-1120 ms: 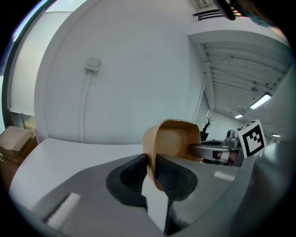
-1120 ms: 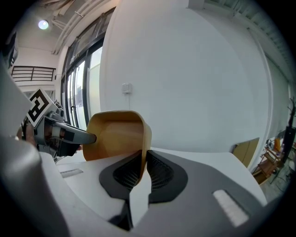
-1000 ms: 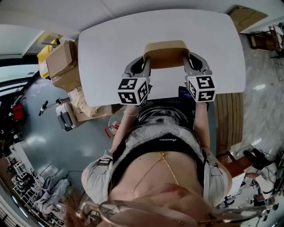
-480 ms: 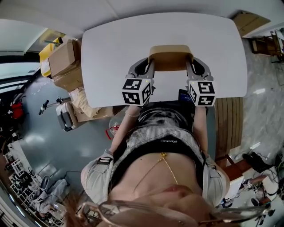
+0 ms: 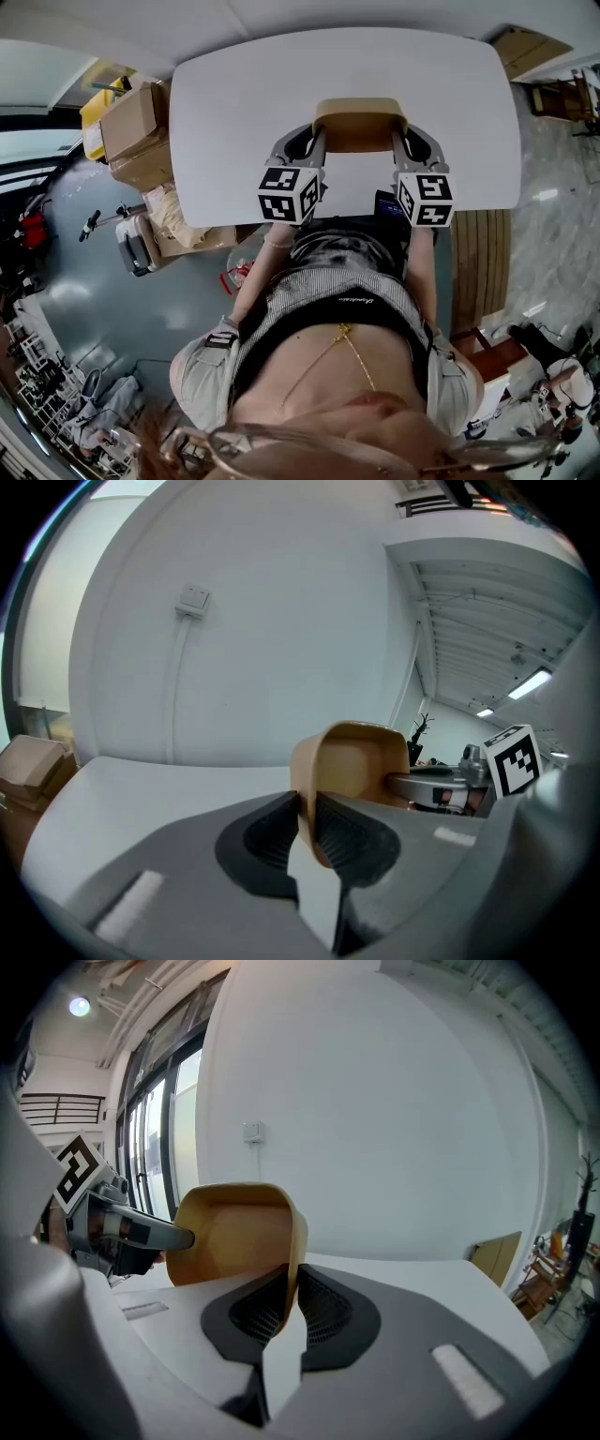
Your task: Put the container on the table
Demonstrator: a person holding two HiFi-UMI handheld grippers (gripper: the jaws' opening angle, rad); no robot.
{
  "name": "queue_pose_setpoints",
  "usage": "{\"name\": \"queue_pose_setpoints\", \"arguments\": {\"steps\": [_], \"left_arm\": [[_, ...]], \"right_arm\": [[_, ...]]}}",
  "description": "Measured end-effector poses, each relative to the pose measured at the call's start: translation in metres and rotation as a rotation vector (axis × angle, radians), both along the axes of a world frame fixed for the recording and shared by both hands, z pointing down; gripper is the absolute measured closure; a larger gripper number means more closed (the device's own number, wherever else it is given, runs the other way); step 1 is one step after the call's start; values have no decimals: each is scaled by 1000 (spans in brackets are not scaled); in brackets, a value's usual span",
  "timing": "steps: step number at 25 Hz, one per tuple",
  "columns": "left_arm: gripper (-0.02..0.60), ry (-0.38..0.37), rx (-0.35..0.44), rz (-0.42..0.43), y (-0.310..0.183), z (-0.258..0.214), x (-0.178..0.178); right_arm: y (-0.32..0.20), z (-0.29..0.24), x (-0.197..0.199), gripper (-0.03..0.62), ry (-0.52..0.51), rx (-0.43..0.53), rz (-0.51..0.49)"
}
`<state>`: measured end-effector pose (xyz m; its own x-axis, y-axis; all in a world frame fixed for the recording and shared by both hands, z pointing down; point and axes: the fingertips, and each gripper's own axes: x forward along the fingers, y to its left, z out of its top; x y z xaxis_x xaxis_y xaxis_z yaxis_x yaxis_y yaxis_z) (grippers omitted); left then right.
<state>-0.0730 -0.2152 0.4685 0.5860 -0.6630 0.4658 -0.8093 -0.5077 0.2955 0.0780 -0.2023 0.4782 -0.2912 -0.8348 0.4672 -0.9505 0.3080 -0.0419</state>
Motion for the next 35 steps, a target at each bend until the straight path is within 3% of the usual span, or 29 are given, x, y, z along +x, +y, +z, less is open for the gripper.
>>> {"name": "queue_pose_setpoints", "arguments": {"steps": [25,35], "left_arm": [[542,-27,-24,10,-3,9,7],[543,-48,-74,7,-1,31,4]], "right_arm": [[-1,13,6,536,10,-38,-17],[1,35,2,534,13,-96,-33]]}}
